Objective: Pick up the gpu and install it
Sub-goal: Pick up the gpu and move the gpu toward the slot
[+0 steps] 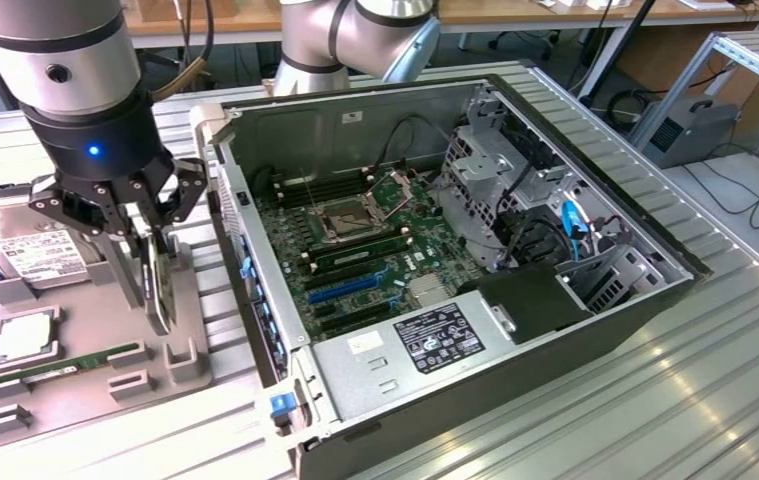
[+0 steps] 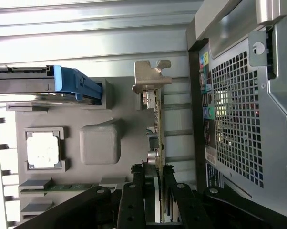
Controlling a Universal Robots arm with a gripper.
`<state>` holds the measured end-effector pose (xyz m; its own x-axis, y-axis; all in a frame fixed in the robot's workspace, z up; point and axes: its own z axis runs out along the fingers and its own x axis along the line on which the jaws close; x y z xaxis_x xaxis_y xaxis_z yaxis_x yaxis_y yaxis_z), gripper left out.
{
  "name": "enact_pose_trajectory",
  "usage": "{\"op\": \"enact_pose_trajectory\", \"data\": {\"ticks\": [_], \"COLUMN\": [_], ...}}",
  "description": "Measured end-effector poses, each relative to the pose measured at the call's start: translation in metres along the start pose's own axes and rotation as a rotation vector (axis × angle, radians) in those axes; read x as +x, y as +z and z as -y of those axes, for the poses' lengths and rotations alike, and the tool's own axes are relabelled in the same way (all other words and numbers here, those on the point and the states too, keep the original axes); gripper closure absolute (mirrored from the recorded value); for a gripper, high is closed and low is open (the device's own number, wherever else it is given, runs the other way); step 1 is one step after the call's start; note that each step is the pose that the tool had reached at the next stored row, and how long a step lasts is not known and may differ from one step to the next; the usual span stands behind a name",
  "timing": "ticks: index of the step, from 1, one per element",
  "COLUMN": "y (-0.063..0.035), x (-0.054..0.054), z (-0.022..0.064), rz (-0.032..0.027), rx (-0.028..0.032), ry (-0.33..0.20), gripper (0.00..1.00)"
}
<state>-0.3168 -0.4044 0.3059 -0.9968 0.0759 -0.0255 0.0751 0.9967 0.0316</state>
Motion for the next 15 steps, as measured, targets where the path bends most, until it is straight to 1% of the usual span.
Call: {"op": "enact_pose_trajectory", "data": {"ticks": [15], "y": [-0.011], "x": [0.0], "z": [-0.0003], "rz": [-0.0001], "rx": [0.0001], "ry": [0.0], "gripper": [0.73]}}
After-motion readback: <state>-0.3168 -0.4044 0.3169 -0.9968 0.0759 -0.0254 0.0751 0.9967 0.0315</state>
